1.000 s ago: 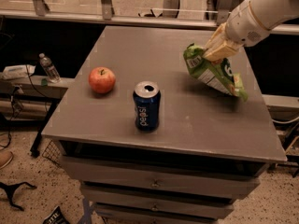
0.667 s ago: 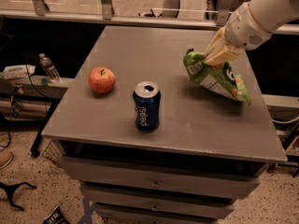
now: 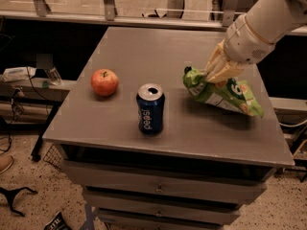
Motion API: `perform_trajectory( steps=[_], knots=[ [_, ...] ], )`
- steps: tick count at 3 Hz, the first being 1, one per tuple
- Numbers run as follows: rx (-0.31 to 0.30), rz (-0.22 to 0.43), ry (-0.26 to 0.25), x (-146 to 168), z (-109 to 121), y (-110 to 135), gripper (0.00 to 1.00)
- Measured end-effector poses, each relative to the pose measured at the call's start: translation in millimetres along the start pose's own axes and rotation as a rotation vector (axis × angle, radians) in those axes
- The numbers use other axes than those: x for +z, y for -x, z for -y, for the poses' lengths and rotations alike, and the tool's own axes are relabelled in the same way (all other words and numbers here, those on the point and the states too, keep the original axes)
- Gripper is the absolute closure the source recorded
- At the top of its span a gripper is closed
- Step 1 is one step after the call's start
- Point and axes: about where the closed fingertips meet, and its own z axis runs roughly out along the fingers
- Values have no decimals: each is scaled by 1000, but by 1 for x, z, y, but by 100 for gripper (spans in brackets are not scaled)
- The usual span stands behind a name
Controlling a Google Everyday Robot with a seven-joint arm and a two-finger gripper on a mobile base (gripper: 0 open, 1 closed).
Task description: Move green rice chip bag near pepsi can
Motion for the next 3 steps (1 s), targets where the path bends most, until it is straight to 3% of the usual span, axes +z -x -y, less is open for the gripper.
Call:
perform_trajectory(
  steps=[1, 3],
  knots=[
    [-16, -6, 48, 10, -22, 4, 100],
    [-46, 17, 81, 17, -52, 18, 100]
  ],
)
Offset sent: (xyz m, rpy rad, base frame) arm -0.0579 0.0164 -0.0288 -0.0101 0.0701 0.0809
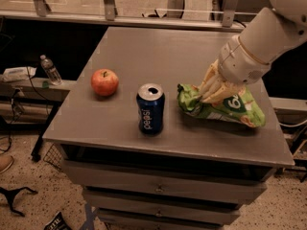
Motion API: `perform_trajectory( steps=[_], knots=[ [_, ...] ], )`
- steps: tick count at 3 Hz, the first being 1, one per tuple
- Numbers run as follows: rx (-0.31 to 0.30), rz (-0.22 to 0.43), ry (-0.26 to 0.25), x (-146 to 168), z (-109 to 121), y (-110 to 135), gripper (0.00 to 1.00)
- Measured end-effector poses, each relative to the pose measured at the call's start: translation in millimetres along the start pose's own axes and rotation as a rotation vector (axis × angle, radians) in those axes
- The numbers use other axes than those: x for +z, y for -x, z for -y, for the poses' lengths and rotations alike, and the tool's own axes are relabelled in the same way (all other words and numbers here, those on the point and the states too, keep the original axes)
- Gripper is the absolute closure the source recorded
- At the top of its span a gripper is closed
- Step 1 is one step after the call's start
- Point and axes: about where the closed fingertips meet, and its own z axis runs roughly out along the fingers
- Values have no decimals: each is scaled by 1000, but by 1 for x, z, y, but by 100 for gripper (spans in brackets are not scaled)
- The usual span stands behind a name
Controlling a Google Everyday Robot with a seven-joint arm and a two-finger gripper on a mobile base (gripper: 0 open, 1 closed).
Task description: Move green rice chip bag near pepsi can
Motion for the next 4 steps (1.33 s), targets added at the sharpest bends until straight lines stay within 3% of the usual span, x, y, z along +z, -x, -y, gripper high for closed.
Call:
perform_trajectory(
  steps=[3, 4],
  knots=[
    [-75, 31, 14, 6, -11, 29, 100],
    [-75, 29, 13, 6, -11, 30, 82]
  ],
)
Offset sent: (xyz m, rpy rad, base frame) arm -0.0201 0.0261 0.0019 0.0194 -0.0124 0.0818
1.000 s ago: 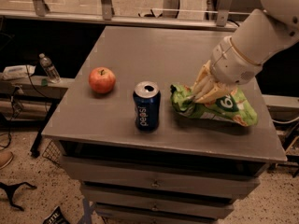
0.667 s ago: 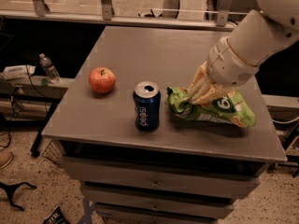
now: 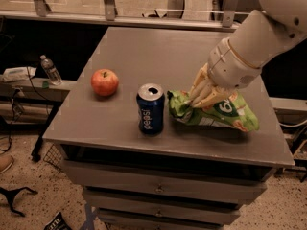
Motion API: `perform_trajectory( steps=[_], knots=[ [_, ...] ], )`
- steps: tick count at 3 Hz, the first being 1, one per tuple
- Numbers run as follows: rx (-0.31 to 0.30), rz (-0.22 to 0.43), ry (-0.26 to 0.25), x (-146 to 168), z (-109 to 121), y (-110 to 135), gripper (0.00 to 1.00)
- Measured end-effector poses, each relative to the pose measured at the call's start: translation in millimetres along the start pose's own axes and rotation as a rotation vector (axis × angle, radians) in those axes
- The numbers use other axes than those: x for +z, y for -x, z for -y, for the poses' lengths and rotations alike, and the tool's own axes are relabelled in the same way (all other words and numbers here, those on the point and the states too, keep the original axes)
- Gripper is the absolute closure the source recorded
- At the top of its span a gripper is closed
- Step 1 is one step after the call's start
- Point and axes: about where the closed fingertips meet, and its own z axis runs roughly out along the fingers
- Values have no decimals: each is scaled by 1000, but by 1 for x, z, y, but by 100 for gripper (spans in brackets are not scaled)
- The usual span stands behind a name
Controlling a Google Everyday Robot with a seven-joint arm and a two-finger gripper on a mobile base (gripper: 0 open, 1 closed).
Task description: Move green rice chip bag near pepsi can
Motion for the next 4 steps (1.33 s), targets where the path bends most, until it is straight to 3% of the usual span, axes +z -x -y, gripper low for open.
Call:
perform_trajectory(
  steps=[3, 4],
  knots=[
    [-7, -2, -2, 0, 0, 4, 12],
    [-9, -3, -3, 0, 0, 5, 0]
  ],
)
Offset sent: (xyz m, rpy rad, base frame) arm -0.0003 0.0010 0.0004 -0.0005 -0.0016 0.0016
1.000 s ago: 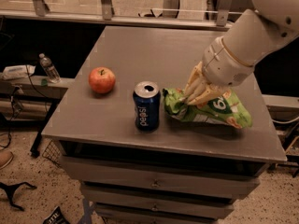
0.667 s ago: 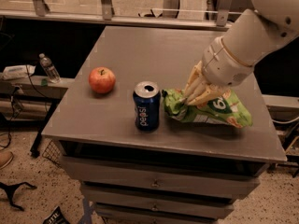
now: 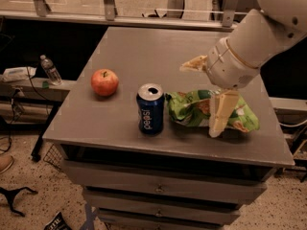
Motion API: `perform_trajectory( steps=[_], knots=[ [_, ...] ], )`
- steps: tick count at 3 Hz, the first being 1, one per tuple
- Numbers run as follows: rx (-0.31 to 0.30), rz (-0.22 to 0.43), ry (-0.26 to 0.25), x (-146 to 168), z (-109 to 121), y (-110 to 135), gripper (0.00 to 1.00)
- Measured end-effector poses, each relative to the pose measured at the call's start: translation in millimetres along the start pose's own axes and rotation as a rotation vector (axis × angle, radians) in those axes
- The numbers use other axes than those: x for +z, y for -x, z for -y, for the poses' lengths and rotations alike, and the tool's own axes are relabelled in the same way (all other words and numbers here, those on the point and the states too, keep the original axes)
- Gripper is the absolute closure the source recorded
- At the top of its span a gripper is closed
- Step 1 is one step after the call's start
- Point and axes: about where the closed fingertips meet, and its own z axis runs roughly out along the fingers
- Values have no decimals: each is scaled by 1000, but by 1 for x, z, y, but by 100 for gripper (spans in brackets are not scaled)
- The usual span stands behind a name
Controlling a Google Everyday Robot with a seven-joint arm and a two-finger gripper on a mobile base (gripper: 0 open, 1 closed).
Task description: Move green rice chip bag near pepsi can
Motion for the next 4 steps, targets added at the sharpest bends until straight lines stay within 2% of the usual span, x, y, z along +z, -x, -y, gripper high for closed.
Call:
perform_trajectory(
  steps=[1, 2, 3, 4],
  knots=[
    [0, 0, 0, 0, 0, 0, 0],
    [32, -86, -30, -21, -1, -10, 0],
    [151, -310, -119, -85, -12, -44, 0],
    [282, -442, -190, -145, -29, -82, 0]
  ],
)
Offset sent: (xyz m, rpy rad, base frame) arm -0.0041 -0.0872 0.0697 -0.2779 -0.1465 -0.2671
